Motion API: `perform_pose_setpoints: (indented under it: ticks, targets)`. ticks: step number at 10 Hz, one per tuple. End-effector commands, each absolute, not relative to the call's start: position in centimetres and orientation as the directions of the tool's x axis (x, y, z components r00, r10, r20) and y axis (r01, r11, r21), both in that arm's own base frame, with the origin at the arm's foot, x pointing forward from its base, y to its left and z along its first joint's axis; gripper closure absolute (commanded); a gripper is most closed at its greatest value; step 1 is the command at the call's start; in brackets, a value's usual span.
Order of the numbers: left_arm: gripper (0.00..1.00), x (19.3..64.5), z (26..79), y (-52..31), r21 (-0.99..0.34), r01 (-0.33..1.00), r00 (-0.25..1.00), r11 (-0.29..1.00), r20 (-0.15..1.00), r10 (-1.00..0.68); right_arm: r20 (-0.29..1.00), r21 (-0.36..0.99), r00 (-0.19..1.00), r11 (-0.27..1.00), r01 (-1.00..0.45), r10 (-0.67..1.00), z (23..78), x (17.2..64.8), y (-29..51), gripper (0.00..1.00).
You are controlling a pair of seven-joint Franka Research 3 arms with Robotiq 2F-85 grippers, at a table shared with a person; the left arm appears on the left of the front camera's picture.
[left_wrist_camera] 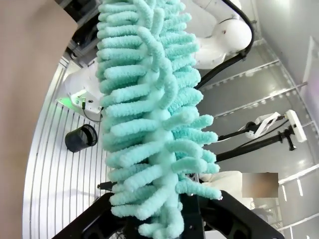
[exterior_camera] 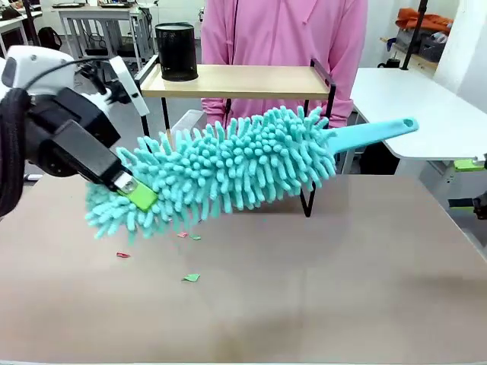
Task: Clean the shelf.
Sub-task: Hand the Duster back to the human.
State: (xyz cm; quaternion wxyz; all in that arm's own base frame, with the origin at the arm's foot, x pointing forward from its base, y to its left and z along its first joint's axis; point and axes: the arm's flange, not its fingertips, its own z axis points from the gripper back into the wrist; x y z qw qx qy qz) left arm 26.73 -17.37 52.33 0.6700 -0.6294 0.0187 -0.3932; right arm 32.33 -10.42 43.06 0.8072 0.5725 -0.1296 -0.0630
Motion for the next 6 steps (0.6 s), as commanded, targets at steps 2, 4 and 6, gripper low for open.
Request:
perform_pose_setpoints:
  ticks: [2,4,6]
  targets:
    - [1.00,25.5,56.7,-12.8,-0.748,0.614,0.696,-0.253,0.664,-0.273,0.180,0.926,0.966,0.364,-0.103,-0.184,45.5,33.8,-8.9,0.00]
    - [1.00,25.0,58.9,-7.2,-0.613,0.756,0.634,-0.230,0.773,0.024,0.180,0.926,0.966,0.364,-0.103,-0.184,45.5,33.8,-8.9,0.00]
    - [1.00,25.2,58.9,-1.2,-0.584,0.802,0.594,-0.128,0.756,0.275,0.180,0.926,0.966,0.364,-0.103,-0.184,45.5,33.8,-8.9,0.00]
